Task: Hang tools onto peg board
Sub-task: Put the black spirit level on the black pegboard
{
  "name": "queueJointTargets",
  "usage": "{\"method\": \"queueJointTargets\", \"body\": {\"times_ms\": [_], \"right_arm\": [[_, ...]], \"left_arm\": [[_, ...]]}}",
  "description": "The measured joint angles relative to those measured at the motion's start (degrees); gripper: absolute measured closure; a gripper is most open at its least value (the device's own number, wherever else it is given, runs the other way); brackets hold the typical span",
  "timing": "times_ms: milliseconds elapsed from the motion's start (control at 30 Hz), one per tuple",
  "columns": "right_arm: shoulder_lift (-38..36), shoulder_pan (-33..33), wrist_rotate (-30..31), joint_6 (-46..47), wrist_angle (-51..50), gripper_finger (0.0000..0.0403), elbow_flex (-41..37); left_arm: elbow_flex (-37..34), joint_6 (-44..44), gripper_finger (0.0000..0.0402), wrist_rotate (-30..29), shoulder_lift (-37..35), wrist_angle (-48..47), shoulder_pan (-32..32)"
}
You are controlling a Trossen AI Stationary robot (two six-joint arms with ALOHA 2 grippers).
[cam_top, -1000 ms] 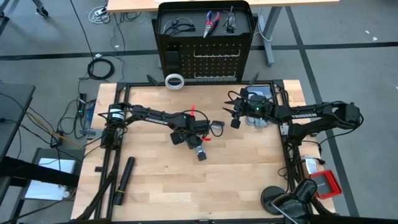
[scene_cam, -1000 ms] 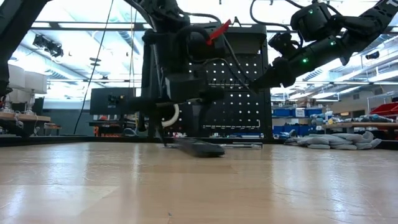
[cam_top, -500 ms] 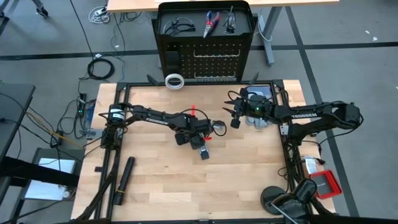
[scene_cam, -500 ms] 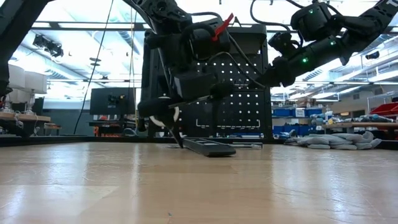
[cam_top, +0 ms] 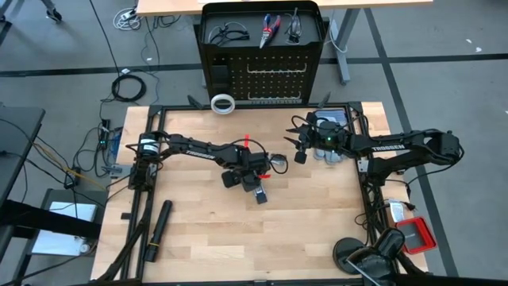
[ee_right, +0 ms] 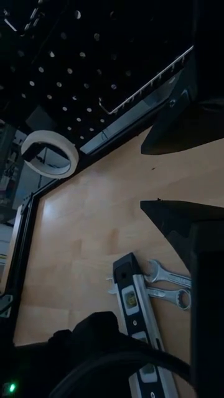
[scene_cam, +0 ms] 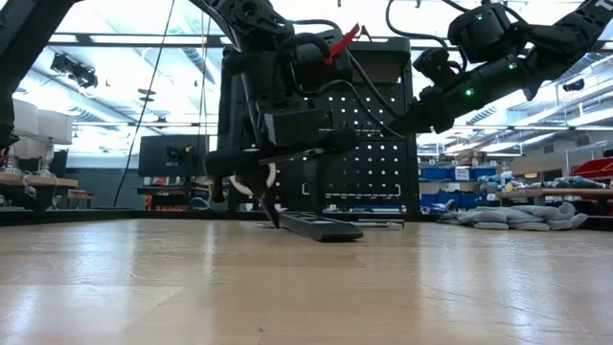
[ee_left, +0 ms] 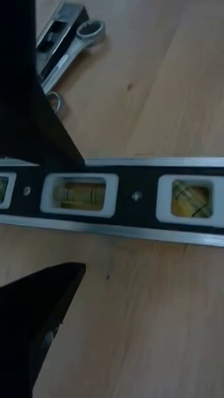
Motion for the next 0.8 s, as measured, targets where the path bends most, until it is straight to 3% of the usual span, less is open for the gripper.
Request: {"method": "queueJointTargets", "body": {"times_ms": [333,500,800], "right_arm": [[0.0,0.0,0.0,0.0,0.0,0.0265,0.0],[0.0,0.0,0.0,0.0,0.0,0.0265,0.0],[0.0,0.0,0.0,0.0,0.4,0.0265,0.0]], "left_arm": [[0.3,-7.3,0.0203,-1.6,-0.3,-6.6,-0.3],[1.9,-12.3,0.0208,-5.6,0.0,-9.2,-1.6],[7.6,-21.9,0.0208,-2.5,0.1,-14.6,-2.3]]}}
